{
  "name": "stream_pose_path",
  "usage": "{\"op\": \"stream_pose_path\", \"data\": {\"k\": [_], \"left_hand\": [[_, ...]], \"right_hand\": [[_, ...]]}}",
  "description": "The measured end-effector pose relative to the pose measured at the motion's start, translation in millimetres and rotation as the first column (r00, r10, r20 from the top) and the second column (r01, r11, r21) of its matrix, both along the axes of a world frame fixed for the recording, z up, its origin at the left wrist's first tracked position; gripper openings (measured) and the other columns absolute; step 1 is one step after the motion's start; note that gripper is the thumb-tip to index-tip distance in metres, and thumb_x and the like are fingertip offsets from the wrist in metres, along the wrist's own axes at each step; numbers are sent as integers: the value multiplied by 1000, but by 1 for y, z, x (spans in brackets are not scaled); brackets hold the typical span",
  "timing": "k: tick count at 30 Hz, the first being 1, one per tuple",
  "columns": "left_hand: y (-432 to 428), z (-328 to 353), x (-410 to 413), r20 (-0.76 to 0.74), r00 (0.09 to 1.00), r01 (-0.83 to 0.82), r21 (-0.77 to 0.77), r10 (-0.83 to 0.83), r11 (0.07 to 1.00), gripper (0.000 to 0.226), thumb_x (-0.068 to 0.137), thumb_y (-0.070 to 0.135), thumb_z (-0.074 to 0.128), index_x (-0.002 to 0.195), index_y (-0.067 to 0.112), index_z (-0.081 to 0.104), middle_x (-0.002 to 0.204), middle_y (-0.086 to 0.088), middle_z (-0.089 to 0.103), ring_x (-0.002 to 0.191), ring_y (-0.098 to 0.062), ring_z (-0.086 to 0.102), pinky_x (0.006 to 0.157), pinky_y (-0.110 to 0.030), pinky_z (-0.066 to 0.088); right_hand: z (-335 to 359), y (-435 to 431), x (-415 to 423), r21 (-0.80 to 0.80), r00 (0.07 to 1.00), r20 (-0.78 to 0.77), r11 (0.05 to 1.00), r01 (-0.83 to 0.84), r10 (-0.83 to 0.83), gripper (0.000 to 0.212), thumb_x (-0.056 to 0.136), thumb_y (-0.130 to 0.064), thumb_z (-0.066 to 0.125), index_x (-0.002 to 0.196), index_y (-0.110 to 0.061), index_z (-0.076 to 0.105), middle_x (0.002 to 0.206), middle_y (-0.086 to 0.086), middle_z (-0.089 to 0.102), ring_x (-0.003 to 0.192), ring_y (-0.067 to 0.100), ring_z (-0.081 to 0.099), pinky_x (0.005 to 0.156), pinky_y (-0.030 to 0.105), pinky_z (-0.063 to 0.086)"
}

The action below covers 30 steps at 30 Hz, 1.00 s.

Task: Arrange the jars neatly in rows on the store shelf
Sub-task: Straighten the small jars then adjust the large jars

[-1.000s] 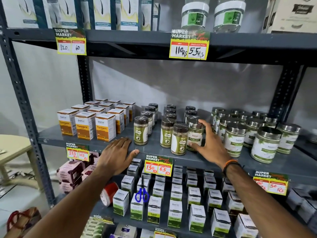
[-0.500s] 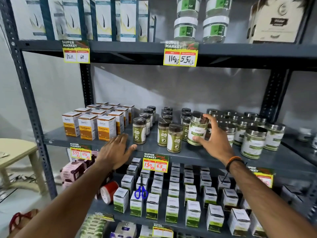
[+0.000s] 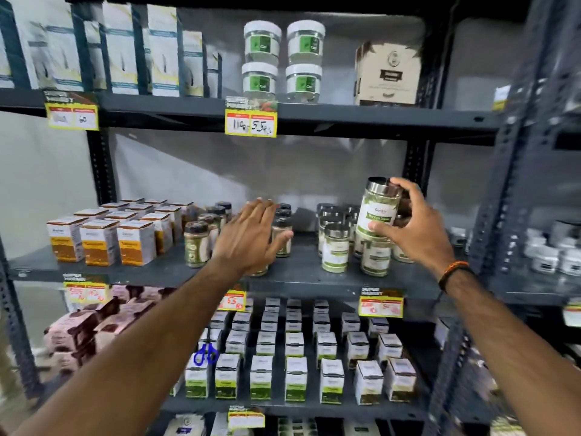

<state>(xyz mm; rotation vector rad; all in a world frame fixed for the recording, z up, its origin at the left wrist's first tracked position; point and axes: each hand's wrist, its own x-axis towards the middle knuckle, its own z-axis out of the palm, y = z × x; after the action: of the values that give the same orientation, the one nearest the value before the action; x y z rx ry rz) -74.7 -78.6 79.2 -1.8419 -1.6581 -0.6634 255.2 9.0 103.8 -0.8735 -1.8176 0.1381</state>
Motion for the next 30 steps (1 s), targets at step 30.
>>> {"op": "stream_pose_path", "data": {"k": [30], "left_hand": [[103,-115,70,2,1000,-17,-385,20,923,97,90,86,9,155,19,36,161,-6,43,143,-27,44,107,-49,47]], "right_hand": [[-116,76,96,-328,965,-69,920,217,-252,118,74,-27,94,163,-25,17,147,4,57,132,20,55,113,41,41]]}}
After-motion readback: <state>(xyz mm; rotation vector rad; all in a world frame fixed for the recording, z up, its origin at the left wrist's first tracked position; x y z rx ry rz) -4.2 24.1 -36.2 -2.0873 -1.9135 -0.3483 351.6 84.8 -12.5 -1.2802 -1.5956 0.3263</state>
